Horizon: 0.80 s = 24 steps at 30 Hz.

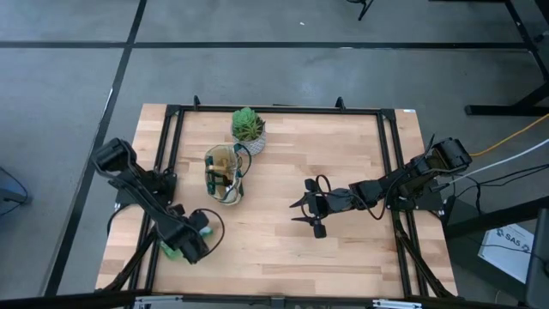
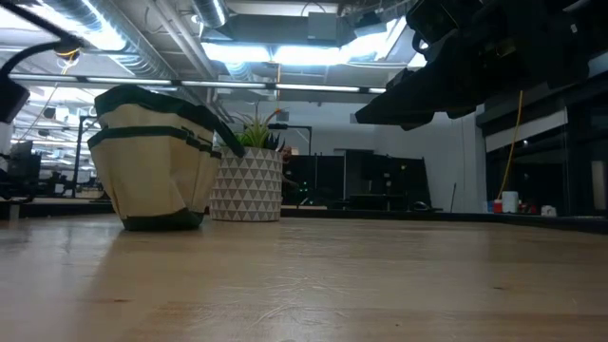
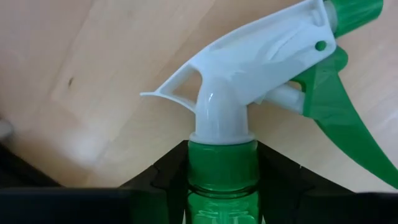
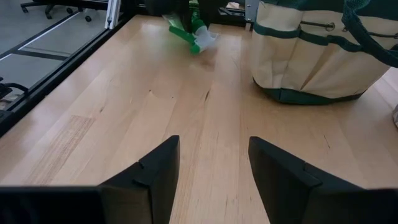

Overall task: Pick & Place Garden tools in Gardening bag
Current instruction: Put the green bottle spray into the gardening bag

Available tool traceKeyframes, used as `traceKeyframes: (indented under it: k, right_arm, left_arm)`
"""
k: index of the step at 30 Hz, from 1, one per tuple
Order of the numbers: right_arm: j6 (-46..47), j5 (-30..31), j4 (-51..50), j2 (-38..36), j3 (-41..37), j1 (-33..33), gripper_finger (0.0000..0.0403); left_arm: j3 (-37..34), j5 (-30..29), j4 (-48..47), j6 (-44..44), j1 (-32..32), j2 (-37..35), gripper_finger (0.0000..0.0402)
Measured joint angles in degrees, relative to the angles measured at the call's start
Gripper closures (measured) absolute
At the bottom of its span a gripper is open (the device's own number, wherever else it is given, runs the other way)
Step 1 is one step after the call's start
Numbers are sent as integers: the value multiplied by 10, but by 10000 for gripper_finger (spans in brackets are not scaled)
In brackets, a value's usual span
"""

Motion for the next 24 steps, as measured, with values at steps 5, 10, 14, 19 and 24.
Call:
traceKeyframes:
  k: [5, 10, 14, 19, 24]
  right_arm:
    - [0, 0, 0, 0, 0, 0, 209]
    - [0, 0, 0, 0, 0, 0, 209]
    - [0, 0, 0, 0, 0, 0, 209]
    - [0, 0, 0, 0, 0, 0, 209]
    - [0, 0, 0, 0, 0, 0, 209]
  left_arm:
    - [0, -43, 0, 0, -1, -29, 259]
    - [0, -113, 1, -1, -9, -85, 259]
    - [0, -187, 2, -4, -20, -134, 259]
    - [0, -290, 3, -2, -38, -187, 259]
    - [1, -401, 6, 20, -59, -236, 259]
